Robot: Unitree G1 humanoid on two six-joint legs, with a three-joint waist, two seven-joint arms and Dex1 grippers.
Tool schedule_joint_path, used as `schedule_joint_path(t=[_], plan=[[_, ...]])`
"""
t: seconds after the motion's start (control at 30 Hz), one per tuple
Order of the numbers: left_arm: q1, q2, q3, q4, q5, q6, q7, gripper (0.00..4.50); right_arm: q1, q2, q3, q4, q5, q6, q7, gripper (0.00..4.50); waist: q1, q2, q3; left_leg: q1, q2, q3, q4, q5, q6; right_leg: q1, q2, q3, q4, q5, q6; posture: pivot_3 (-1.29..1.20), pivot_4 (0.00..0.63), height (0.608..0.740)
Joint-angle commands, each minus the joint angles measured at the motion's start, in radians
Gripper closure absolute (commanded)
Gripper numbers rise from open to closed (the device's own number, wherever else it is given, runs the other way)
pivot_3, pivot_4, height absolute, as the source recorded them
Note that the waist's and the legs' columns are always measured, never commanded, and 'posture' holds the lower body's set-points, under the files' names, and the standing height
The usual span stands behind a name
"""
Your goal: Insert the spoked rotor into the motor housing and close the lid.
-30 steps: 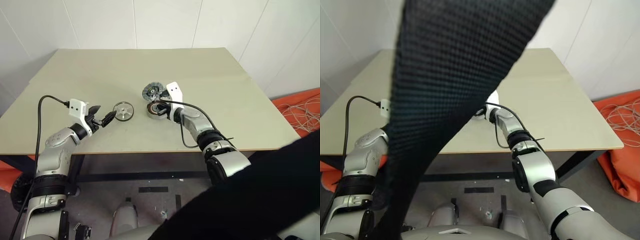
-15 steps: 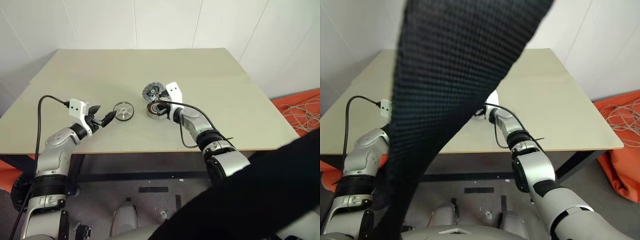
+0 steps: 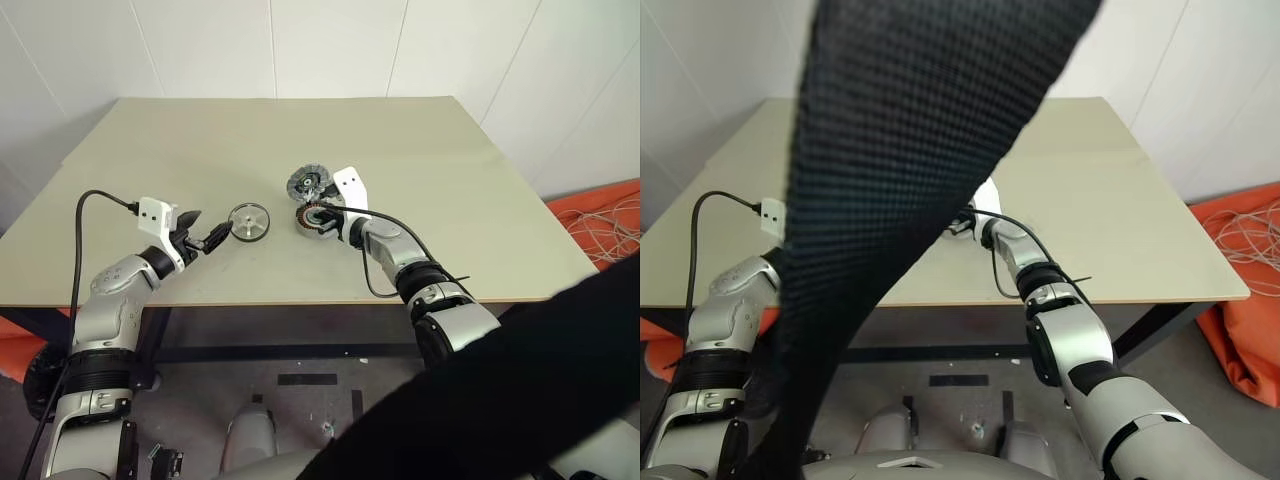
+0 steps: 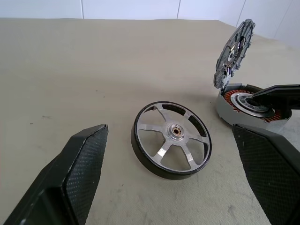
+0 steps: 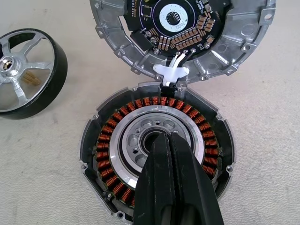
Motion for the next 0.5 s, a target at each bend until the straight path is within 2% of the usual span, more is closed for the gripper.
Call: schedule_joint_path(t=[0.03, 0.27, 0.4, 0.5], plan=[[-0.022, 0.009, 0.010, -0.024, -0.005, -0.015, 0.003, 0.00, 0.001, -0.004, -0.013, -0.036, 0.018, 0.000, 0.012, 4.49, 0.000, 0.000, 0.000, 0.000, 0.000, 0.000, 0.000, 0.000, 0.000, 0.000, 0.000, 0.000, 0.000, 0.000, 0.000, 0.00, 0.000, 0.740], [-0.019, 0.016, 0.036, -0.016, -0.016, 0.029, 0.040, 0.00, 0.076, -0.005, 0.008, -0.338, 0.071, 0.104, 0.118, 4.49, 0.001, 0.000, 0.000, -0.003, 0.000, 0.000, 0.000, 0.001, -0.001, -0.002, 0.000, 0.000, -0.001, 0.000, 0.000, 0.00, 0.000, 0.740], [-0.045, 0.022, 0.061, 0.022, -0.012, 0.082, 0.109, 0.00, 0.121, -0.030, -0.010, -0.509, 0.090, 0.190, 0.108, 4.49, 0.003, 0.000, 0.000, -0.003, 0.000, 0.000, -0.001, 0.001, -0.001, -0.002, 0.001, 0.000, -0.002, 0.000, 0.000, 0.00, 0.000, 0.740], [-0.066, 0.015, 0.115, 0.045, -0.078, 0.164, 0.131, 0.00, 0.145, -0.062, -0.034, -0.611, 0.110, 0.252, 0.091, 4.49, 0.004, 0.000, 0.000, -0.003, 0.000, 0.000, -0.001, 0.001, -0.001, -0.001, 0.001, 0.000, -0.002, 0.000, 0.001, 0.00, 0.000, 0.740]])
